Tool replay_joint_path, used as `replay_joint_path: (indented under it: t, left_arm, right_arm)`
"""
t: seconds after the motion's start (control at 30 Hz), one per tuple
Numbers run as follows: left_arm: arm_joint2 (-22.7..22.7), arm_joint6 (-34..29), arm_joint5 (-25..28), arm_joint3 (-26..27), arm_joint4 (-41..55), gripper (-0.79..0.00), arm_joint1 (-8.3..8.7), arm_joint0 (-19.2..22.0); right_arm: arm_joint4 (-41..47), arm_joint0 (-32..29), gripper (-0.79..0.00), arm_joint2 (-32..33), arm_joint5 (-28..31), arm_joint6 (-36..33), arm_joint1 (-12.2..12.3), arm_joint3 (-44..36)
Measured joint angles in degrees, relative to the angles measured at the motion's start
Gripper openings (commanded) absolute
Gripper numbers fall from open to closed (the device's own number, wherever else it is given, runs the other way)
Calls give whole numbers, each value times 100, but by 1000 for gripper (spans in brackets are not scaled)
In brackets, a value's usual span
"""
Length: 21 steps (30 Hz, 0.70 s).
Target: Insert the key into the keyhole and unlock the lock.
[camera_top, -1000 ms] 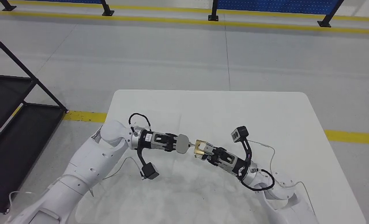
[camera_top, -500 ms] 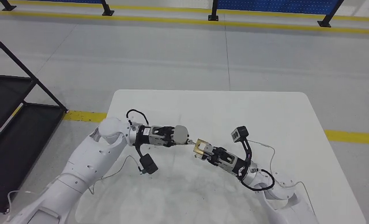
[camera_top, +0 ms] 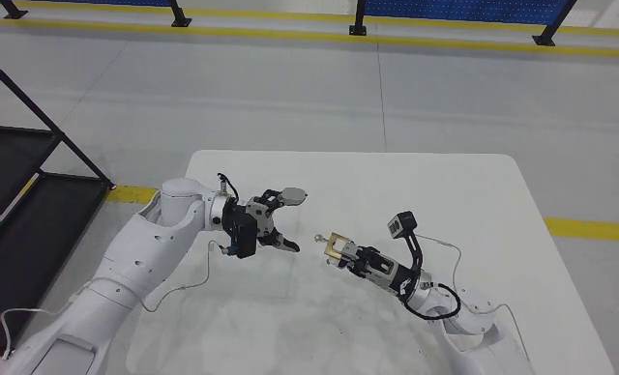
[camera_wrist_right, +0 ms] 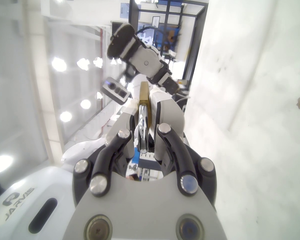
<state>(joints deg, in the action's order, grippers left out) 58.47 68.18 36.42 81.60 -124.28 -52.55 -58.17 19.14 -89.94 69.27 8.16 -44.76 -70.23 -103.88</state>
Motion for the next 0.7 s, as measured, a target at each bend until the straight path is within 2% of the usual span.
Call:
replay_joint_path:
  t: [0.07, 0.47, 0.53, 0.67, 0.7]
  left_arm:
    - [-75, -133, 104, -12, 250, 0, 10, 80]
    - [-72, -266, 189, 36, 294, 0, 12, 39]
    - [-150, -588, 535, 133, 722, 0, 41, 49]
    - [-545, -2014, 1882, 349, 2488, 0, 224, 204]
    - [-681, -2338, 2076, 361, 2866, 0, 291, 240]
  right_arm:
    - [0, 0, -785, 0, 0, 0, 0, 0]
    - [0, 0, -785, 0, 0, 0, 0, 0]
    - [0, 0, -785, 0, 0, 0, 0, 0]
    - [0, 0, -785, 0, 0, 0, 0, 0]
    - [0, 0, -785, 0, 0, 0, 0, 0]
